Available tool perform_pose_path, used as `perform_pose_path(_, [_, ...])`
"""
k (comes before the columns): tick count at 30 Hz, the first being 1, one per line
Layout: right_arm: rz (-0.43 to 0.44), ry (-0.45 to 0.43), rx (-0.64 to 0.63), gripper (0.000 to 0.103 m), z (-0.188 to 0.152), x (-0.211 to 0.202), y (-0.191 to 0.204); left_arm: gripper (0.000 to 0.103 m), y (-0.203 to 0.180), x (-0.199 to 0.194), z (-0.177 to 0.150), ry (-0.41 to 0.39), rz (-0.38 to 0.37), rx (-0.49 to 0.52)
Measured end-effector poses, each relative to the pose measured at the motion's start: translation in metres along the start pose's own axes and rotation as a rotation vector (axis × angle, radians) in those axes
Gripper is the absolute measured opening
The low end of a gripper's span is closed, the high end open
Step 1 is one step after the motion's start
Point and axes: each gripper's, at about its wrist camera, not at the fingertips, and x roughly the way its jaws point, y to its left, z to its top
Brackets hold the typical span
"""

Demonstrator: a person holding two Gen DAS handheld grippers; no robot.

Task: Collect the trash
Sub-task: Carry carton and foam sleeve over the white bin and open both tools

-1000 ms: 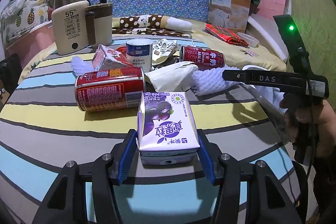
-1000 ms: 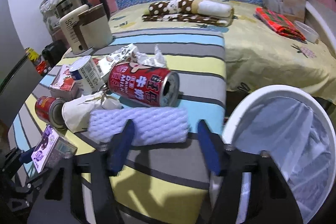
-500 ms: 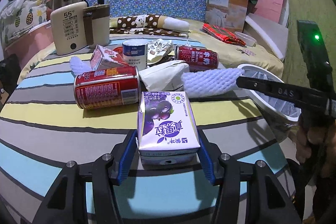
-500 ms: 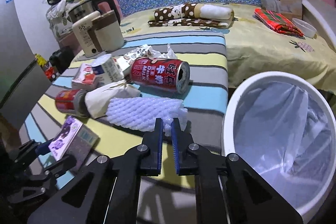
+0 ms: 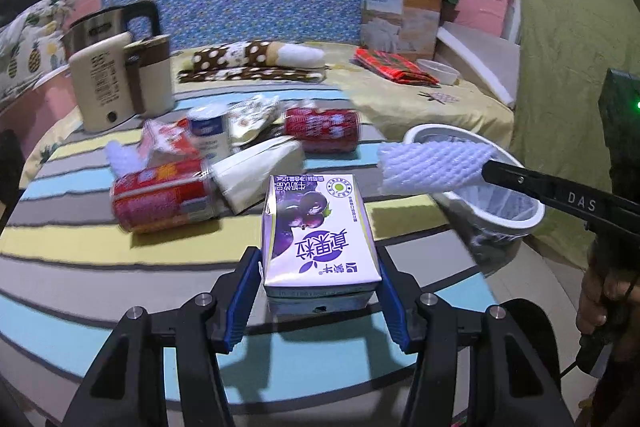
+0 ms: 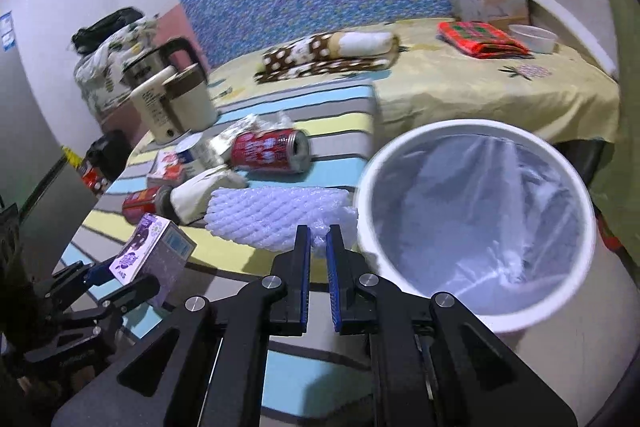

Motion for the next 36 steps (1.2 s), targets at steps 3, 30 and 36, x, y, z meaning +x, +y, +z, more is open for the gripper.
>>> perform_pose_path(3, [-0.041, -0.018, 0.034, 0.01, -0.002, -0.009, -0.014, 0.056, -0.017, 0.004, 0.01, -0.008, -0.034, 0.037])
perform_pose_path(30, [-0.31, -0.001, 0.173, 0.014, -0.021, -0.033, -0.102, 0.056, -0.136, 0.09, 0.052, 0.07, -0.279, 0.227])
perform_pose_path(36, [-0.307, 0.023, 0.169, 0.033, -0.022, -0.029, -0.104, 0.056, -0.138, 0.1, 0.052, 0.084, -0.29, 0.227])
